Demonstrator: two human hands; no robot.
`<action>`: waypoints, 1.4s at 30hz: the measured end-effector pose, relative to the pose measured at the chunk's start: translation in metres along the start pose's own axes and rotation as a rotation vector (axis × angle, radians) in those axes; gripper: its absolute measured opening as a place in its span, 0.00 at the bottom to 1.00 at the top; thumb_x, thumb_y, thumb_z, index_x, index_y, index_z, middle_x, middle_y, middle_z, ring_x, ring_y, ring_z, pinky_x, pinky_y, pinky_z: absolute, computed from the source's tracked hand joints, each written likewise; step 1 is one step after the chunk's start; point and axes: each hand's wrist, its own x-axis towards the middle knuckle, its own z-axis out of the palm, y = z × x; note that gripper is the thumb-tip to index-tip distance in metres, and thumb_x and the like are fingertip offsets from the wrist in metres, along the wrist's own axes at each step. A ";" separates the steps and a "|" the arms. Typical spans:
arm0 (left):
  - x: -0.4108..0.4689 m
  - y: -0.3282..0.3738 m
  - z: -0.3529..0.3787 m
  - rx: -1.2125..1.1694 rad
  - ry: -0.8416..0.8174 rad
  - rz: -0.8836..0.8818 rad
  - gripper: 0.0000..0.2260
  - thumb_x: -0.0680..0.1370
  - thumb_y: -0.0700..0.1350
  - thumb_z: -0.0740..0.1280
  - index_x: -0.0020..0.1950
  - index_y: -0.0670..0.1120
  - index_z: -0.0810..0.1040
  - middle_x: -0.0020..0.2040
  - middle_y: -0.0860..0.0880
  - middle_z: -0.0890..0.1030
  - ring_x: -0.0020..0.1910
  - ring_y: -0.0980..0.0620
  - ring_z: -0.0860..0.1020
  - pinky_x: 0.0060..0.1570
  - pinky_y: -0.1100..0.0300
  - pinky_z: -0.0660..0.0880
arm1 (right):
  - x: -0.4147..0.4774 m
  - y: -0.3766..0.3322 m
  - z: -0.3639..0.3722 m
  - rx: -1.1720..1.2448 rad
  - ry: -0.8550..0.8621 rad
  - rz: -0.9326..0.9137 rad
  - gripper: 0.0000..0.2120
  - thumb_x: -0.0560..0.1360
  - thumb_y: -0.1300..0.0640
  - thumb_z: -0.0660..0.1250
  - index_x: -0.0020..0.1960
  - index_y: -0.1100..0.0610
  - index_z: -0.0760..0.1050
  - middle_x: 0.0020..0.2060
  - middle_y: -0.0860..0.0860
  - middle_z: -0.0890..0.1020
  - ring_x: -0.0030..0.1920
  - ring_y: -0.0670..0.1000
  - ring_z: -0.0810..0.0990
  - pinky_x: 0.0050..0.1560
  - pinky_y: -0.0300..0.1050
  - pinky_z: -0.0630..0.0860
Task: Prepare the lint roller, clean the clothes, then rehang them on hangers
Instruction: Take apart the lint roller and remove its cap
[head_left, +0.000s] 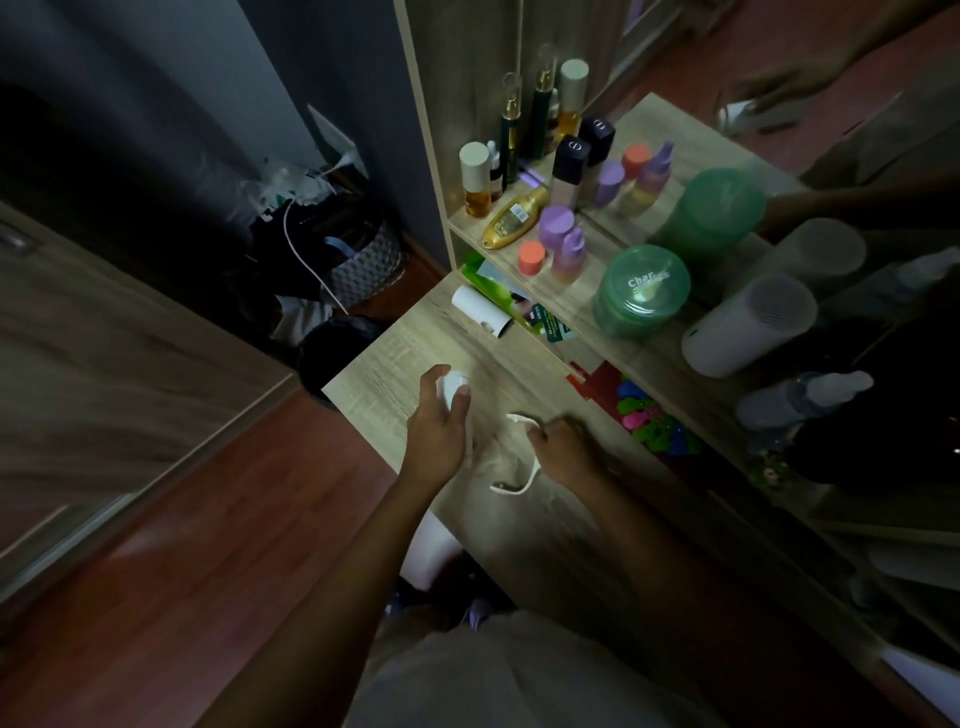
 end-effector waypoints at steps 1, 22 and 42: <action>-0.001 0.000 -0.001 -0.007 -0.016 -0.011 0.14 0.82 0.58 0.60 0.67 0.62 0.65 0.53 0.51 0.79 0.47 0.43 0.83 0.48 0.40 0.81 | 0.001 0.001 0.001 0.033 -0.014 -0.006 0.27 0.81 0.38 0.56 0.43 0.60 0.79 0.33 0.54 0.81 0.32 0.49 0.81 0.28 0.39 0.69; 0.012 -0.018 -0.021 -0.168 -0.283 -0.166 0.19 0.83 0.50 0.63 0.74 0.55 0.71 0.62 0.49 0.79 0.49 0.53 0.82 0.40 0.64 0.80 | 0.010 -0.059 -0.050 0.725 -0.311 -0.347 0.09 0.79 0.57 0.69 0.56 0.57 0.83 0.39 0.54 0.84 0.40 0.44 0.79 0.35 0.35 0.74; 0.039 -0.020 -0.044 -0.628 -0.029 -0.445 0.14 0.83 0.48 0.63 0.67 0.49 0.69 0.53 0.37 0.79 0.37 0.43 0.84 0.36 0.48 0.82 | 0.089 -0.069 -0.007 0.253 0.262 -0.350 0.12 0.71 0.67 0.74 0.55 0.64 0.83 0.58 0.58 0.80 0.59 0.52 0.79 0.55 0.32 0.72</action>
